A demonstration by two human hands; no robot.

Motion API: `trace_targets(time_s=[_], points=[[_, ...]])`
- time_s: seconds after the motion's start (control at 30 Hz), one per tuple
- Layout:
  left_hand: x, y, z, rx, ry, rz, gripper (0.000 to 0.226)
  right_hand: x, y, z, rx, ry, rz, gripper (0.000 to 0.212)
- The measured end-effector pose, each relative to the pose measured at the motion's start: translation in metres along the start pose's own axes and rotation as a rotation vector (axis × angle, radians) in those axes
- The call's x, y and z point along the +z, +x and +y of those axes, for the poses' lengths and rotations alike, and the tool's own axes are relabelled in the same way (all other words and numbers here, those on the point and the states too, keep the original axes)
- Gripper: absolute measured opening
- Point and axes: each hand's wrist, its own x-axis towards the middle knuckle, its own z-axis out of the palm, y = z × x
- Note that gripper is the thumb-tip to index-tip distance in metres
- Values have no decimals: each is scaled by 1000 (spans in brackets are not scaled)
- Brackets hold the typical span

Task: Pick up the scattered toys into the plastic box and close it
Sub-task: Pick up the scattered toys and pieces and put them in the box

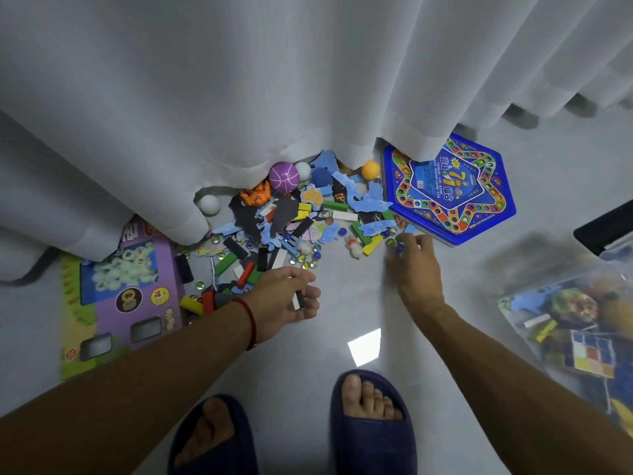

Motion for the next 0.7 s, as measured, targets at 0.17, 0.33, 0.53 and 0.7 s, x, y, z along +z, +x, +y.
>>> trace_targets(time_s=[0.17, 0.33, 0.53, 0.7], points=[[1, -1, 0, 16, 62, -8, 16, 9, 1, 5, -94, -88, 24, 22], [23, -19, 10, -19, 34, -63, 27, -2, -22, 6, -8, -143, -147, 24], [94, -72, 59, 49, 112, -276, 33, -92, -91, -8, 397, 728, -178, 14], [202, -150, 102, 130, 252, -535, 31, -242, -119, 0, 445, 1457, 33, 3]])
